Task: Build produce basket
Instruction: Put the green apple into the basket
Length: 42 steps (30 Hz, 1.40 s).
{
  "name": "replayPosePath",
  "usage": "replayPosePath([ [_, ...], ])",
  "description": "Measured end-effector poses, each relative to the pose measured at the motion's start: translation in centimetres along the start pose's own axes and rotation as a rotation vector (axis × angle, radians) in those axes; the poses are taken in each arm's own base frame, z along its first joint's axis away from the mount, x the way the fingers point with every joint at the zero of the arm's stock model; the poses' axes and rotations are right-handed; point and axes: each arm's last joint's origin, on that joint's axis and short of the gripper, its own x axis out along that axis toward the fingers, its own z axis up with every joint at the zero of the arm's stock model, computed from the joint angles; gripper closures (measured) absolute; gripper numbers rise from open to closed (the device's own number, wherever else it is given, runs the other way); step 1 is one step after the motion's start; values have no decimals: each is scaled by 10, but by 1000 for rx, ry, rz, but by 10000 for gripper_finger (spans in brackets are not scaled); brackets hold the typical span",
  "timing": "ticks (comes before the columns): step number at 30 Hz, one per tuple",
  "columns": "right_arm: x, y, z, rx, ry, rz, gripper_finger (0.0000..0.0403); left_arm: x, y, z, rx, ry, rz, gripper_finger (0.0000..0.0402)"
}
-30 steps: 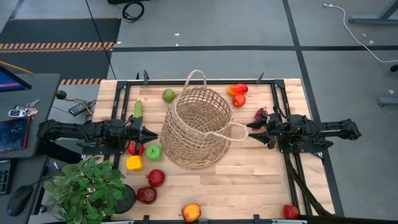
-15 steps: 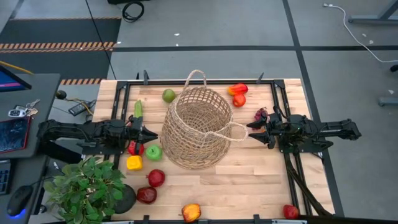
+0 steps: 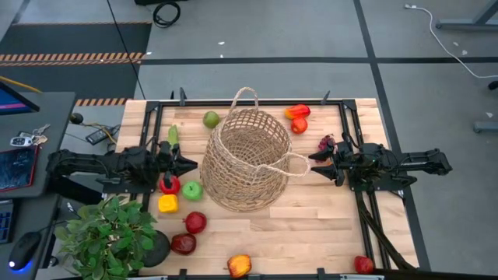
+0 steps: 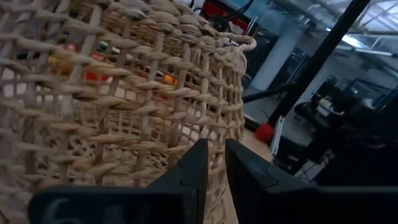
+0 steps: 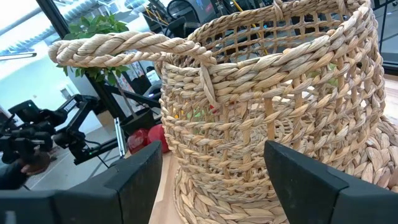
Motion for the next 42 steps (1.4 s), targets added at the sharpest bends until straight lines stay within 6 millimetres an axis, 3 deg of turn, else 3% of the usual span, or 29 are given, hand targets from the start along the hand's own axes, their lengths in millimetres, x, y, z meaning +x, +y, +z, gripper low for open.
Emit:
replayPosePath([
  [6, 0, 0, 0, 0, -1, 0, 118, 0, 4, 3, 39, -81, 144, 345],
  [14, 0, 0, 0, 0, 0, 0, 118, -4, 13, 7, 37, -237, 486, 351],
  [17, 0, 0, 0, 0, 0, 0, 118, -5, 16, 7, -12, -263, 522, 351],
  [31, 0, 0, 0, 0, 0, 0, 118, 5, 16, 8, -20, 162, 540, 334],
  [42, 0, 0, 0, 0, -1, 0, 118, 8, 10, 11, -24, 323, 459, 334],
])
